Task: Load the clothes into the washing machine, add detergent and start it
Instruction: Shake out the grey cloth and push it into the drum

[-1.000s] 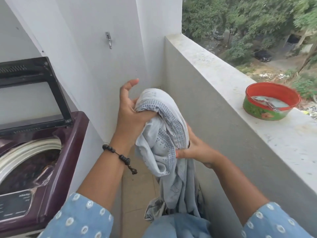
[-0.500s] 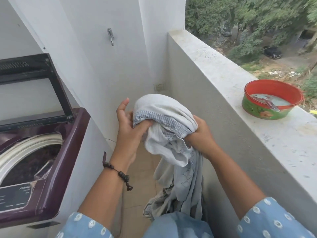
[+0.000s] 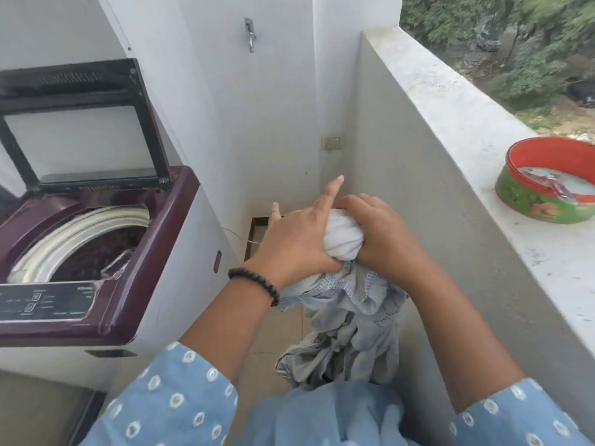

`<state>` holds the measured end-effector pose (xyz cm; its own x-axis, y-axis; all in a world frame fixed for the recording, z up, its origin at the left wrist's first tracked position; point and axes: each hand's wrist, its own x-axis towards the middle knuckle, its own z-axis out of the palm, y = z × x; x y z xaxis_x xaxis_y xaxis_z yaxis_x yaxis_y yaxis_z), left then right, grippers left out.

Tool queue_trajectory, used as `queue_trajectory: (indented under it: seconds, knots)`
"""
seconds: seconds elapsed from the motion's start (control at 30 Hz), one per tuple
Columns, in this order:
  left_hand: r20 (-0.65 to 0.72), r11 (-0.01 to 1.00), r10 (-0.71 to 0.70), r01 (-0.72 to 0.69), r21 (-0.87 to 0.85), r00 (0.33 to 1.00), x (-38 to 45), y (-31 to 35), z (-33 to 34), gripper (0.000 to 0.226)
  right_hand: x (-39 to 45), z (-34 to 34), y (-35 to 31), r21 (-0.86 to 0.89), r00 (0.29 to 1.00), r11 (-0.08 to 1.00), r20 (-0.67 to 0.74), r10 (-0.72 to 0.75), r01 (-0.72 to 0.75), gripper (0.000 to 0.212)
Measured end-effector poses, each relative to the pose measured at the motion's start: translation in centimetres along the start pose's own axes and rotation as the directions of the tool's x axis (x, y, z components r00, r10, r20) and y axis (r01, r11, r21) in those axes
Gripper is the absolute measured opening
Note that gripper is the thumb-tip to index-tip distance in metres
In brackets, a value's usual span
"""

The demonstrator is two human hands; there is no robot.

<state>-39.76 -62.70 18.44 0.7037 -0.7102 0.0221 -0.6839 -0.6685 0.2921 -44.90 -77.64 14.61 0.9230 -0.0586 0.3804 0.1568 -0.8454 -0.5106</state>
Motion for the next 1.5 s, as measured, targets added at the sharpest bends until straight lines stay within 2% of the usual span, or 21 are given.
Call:
queue_trajectory:
  seconds: [0.1,0.2,0.27,0.37,0.43,0.5,0.57,0.63,0.7,0.77,0.83,0.87,0.93,1.0,1.07,1.13,1.2,1.27,1.3,1.4,1.5]
  knots:
    - [-0.129,0.987,-0.007,-0.014,-0.162,0.992,0.0,-0.8,-0.8,0.112,-0.2,-0.1,0.1,0.225,0.998,0.973,-0.004,0.058,-0.056,0.063]
    - [-0.206,0.937,-0.057,-0.02,-0.35,0.977,-0.2,-1.7,-2.2,0.102,-1.0,-0.3,0.7,0.584,0.973,0.782,0.195,0.124,-0.217,0.082]
    - [-0.262,0.875,-0.091,-0.048,-0.482,0.961,-0.3,-2.1,-3.3,0.096,-2.0,0.4,1.9,0.662,0.932,0.673,0.341,0.119,-0.328,0.088]
    - [-0.352,0.74,-0.127,-0.147,-0.656,0.927,-0.3,-3.0,-5.2,0.091,-3.6,2.3,2.8,0.64,0.854,0.594,0.49,0.172,-0.487,0.074]
    - [-0.387,0.674,-0.139,-0.199,-0.712,0.911,-0.5,-3.2,-6.2,0.088,-3.6,2.6,3.0,0.677,0.879,0.565,0.409,0.244,-0.471,0.044]
    - [-0.378,0.651,-0.149,-0.197,-0.733,0.914,-0.9,-3.2,-7.1,0.079,-2.5,1.3,2.4,0.715,0.918,0.58,0.247,0.311,-0.389,0.022]
    - [-0.313,0.654,-0.133,-0.155,-0.741,0.94,-1.3,-3.9,-7.5,0.061,-1.1,-0.8,1.4,0.729,0.933,0.625,0.052,0.356,-0.279,0.013]
    - [-0.213,0.682,-0.095,-0.092,-0.726,0.973,-1.8,-4.8,-7.2,0.056,0.0,-3.2,-0.5,0.747,0.935,0.652,-0.126,0.331,-0.131,0.016]
    - [-0.141,0.699,-0.058,-0.061,-0.713,0.988,-2.2,-5.3,-6.3,0.066,0.8,-5.2,-2.6,0.803,0.933,0.596,-0.221,0.285,0.009,0.022]
    - [-0.096,0.676,-0.042,-0.043,-0.736,0.994,-2.3,-5.2,-5.5,0.073,1.1,-6.0,-3.6,0.831,0.942,0.555,-0.209,0.264,0.029,0.029]
    - [-0.056,0.673,-0.008,-0.036,-0.739,0.998,-2.5,-4.9,-5.2,0.083,1.1,-5.7,-3.3,0.73,0.937,0.681,-0.194,0.291,-0.06,0.029]
    - [-0.035,0.69,0.021,-0.039,-0.723,0.999,-2.6,-4.9,-5.4,0.096,0.9,-5.5,-3.1,0.639,0.93,0.763,-0.21,0.301,-0.103,0.029]
    - [0.005,0.738,0.063,-0.044,-0.673,0.998,-2.8,-4.7,-5.9,0.127,0.8,-5.0,-3.0,0.522,0.938,0.846,-0.228,0.262,-0.11,0.022]
    - [0.007,0.85,0.089,-0.072,-0.523,0.996,-2.9,-3.8,-6.1,0.142,0.8,-4.5,-3.8,0.426,0.974,0.903,-0.173,0.146,-0.059,0.015]
    - [-0.014,0.937,0.108,-0.107,-0.332,0.994,-2.9,-2.3,-5.6,0.142,0.8,-4.0,-4.6,0.33,0.995,0.944,-0.09,0.029,0.002,0.02]
    - [-0.105,0.965,0.093,-0.116,-0.235,0.99,-2.7,-1.0,-4.3,0.13,0.6,-3.8,-5.2,0.241,0.998,0.97,-0.054,-0.029,0.041,0.024]
    - [-0.267,0.969,0.047,-0.11,-0.223,0.962,-2.2,-0.6,-3.1,0.095,0.3,-3.8,-5.2,0.205,0.998,0.978,-0.057,-0.033,0.044,0.024]
    - [-0.337,0.964,-0.011,-0.081,-0.255,0.941,-1.9,-0.8,-2.5,0.062,0.1,-4.0,-4.9,0.251,0.999,0.968,-0.035,0.005,0.004,0.027]
    - [-0.345,0.955,-0.028,-0.077,-0.286,0.938,-1.8,-1.0,-2.5,0.054,0.1,-4.1,-4.7,0.304,1.0,0.953,-0.016,0.022,-0.016,0.029]
    - [-0.366,0.917,-0.044,-0.108,-0.385,0.93,-1.6,-1.3,-2.9,0.044,-0.1,-4.0,-3.7,0.514,0.995,0.852,0.078,0.067,-0.098,0.044]
    - [-0.381,0.806,-0.145,-0.114,-0.581,0.913,-1.4,-2.0,-3.9,0.041,-1.2,-3.5,-1.5,0.633,0.964,0.74,0.252,0.079,-0.226,0.087]
